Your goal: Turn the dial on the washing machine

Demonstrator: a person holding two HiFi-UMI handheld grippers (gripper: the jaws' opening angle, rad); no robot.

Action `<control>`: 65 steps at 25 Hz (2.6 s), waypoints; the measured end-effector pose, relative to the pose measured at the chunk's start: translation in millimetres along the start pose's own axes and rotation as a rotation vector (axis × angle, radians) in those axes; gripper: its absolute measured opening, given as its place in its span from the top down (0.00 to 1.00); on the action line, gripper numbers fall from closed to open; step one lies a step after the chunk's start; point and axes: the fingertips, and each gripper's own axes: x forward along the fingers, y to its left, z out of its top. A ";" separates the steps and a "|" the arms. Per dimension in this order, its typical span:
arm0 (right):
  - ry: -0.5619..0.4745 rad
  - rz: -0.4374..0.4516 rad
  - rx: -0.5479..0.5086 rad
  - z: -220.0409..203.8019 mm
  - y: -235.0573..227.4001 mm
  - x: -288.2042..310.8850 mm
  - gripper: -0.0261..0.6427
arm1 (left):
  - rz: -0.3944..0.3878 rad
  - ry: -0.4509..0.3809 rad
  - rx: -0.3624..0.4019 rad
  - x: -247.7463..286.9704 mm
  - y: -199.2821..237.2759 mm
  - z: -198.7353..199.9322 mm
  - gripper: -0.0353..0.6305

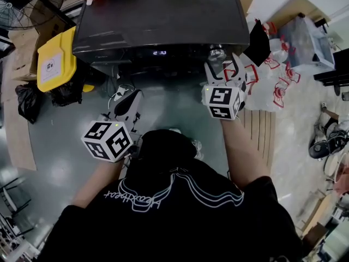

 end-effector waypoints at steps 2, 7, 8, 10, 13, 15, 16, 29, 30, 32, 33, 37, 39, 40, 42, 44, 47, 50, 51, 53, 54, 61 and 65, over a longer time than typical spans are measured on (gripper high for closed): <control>0.012 -0.027 -0.044 -1.6 1.8 1.7 0.45 | 0.008 -0.004 -0.003 -2.1 2.4 -0.9 0.94; 0.018 -0.070 -0.091 -0.7 3.3 6.7 0.49 | 0.017 -0.002 -0.005 -3.5 4.6 -2.8 0.94; 0.019 -0.072 -0.093 -0.9 4.0 7.4 0.50 | 0.017 -0.001 -0.005 -3.7 4.6 -2.9 0.94; 0.024 -0.072 -0.100 -1.8 5.7 8.6 0.51 | 0.019 0.001 -0.006 -3.7 4.6 -3.3 0.94; 0.033 -0.070 -0.100 -4.1 6.2 10.2 0.53 | 0.022 0.004 -0.012 -2.4 5.4 -3.5 0.94; 0.034 -0.074 -0.100 -4.9 6.1 11.3 0.54 | 0.023 0.003 -0.014 -1.2 6.2 -3.1 0.94; 0.033 -0.075 -0.101 -5.1 6.2 11.8 0.54 | 0.023 0.002 -0.015 -0.7 6.3 -2.9 0.94; 0.038 -0.038 0.043 -6.6 4.5 12.6 0.54 | 0.026 0.006 -0.019 -1.3 4.2 -1.1 0.94; 0.038 -0.035 0.057 -6.4 4.2 12.6 0.54 | 0.026 0.005 -0.018 -2.0 4.1 -0.3 0.94; 0.039 -0.029 0.089 -6.1 4.2 12.9 0.54 | 0.025 0.003 -0.016 -3.2 4.5 0.9 0.94; 0.040 -0.025 0.109 -6.2 4.4 13.1 0.54 | 0.025 0.003 -0.016 -3.7 4.7 1.1 0.94; 0.044 0.000 0.202 -7.6 4.5 13.1 0.54 | 0.019 0.003 -0.021 -3.9 3.6 0.4 0.94; 0.043 0.009 0.239 -7.6 3.6 13.3 0.54 | 0.009 0.004 -0.015 -3.1 1.6 0.5 0.94; 0.042 0.012 0.257 -7.3 3.3 13.4 0.54 | 0.002 0.004 -0.008 -2.7 0.1 0.5 0.94; 0.043 0.019 0.287 -7.5 3.1 13.3 0.54 | -0.009 0.006 0.009 -2.3 -2.5 -0.3 0.94; 0.042 0.031 0.327 -9.0 2.5 13.3 0.54 | -0.013 0.009 0.010 -1.6 -3.5 -1.9 0.94; 0.033 0.049 0.394 -10.0 0.4 12.9 0.54 | -0.013 0.011 -0.003 -0.2 -4.1 -3.8 0.94; 0.027 0.069 0.463 -10.7 0.3 12.3 0.54 | -0.011 0.013 -0.009 -0.9 -4.1 -4.7 0.94; 0.027 0.078 0.492 -10.9 0.4 12.4 0.54 | -0.010 0.013 -0.009 -1.1 -3.8 -4.7 0.94; 0.026 0.093 0.544 -11.1 0.0 12.9 0.54 | -0.008 0.013 -0.010 -1.2 -3.4 -3.8 0.94; 0.024 0.099 0.563 -11.1 -0.2 13.1 0.54 | -0.008 0.013 -0.011 -1.2 -3.4 -3.2 0.94; 0.009 0.132 0.697 -12.8 -1.4 12.9 0.54 | -0.009 0.011 -0.010 -1.9 -5.5 -3.1 0.94; -0.004 0.164 0.813 -14.4 -1.9 13.4 0.54 | -0.005 0.012 -0.009 -3.0 -5.6 -2.4 0.94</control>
